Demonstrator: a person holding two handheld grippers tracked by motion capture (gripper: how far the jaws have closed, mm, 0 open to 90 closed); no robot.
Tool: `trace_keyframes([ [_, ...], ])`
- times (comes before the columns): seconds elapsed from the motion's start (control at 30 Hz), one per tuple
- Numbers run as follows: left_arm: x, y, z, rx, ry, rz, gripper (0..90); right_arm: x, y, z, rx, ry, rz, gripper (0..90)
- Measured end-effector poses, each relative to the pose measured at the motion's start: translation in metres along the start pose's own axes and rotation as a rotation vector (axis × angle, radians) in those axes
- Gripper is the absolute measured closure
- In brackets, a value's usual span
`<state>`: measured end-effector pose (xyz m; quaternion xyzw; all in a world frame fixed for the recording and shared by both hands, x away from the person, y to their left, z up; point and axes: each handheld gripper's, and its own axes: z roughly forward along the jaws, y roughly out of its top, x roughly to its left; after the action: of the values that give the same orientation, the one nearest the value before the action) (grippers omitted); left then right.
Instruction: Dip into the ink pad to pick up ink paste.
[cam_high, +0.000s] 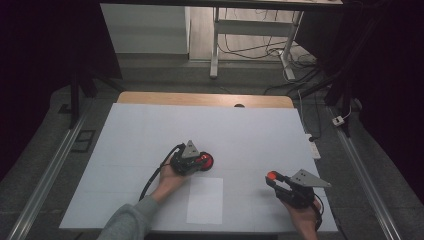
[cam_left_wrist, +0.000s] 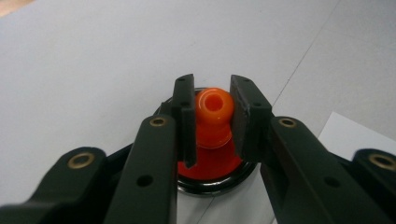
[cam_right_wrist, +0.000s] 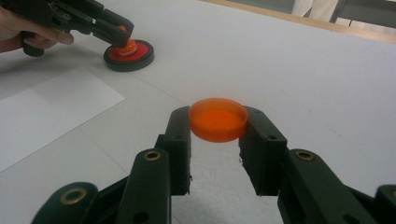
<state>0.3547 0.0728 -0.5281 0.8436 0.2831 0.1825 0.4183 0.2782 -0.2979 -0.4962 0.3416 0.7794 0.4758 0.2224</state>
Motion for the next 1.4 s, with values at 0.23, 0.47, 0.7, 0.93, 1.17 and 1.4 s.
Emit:
trace_keyframes([
  [0.23, 0.006, 0.009, -0.020, -0.103, -0.032, -0.064, 72.8, -0.001, 0.000, 0.000, 0.001, 0.004, -0.001, 64.3],
  [0.47, 0.011, 0.015, -0.035, -0.174, -0.098, -0.103, 72.8, 0.000, 0.000, 0.000, 0.001, 0.003, -0.003, 64.3],
  [0.7, 0.014, 0.022, -0.048, -0.207, -0.137, -0.119, 72.7, 0.000, 0.000, 0.000, 0.002, 0.003, -0.004, 64.3],
  [0.93, 0.014, 0.026, -0.054, -0.203, -0.153, -0.105, 72.7, 0.000, 0.000, 0.000, 0.002, 0.003, -0.003, 64.3],
  [1.17, 0.014, 0.027, -0.057, -0.189, -0.180, -0.100, 72.7, -0.001, 0.000, 0.000, 0.002, 0.003, -0.001, 64.3],
  [1.4, 0.013, 0.030, -0.060, -0.186, -0.212, -0.101, 72.7, -0.001, 0.000, 0.000, 0.001, 0.003, 0.001, 64.3],
])
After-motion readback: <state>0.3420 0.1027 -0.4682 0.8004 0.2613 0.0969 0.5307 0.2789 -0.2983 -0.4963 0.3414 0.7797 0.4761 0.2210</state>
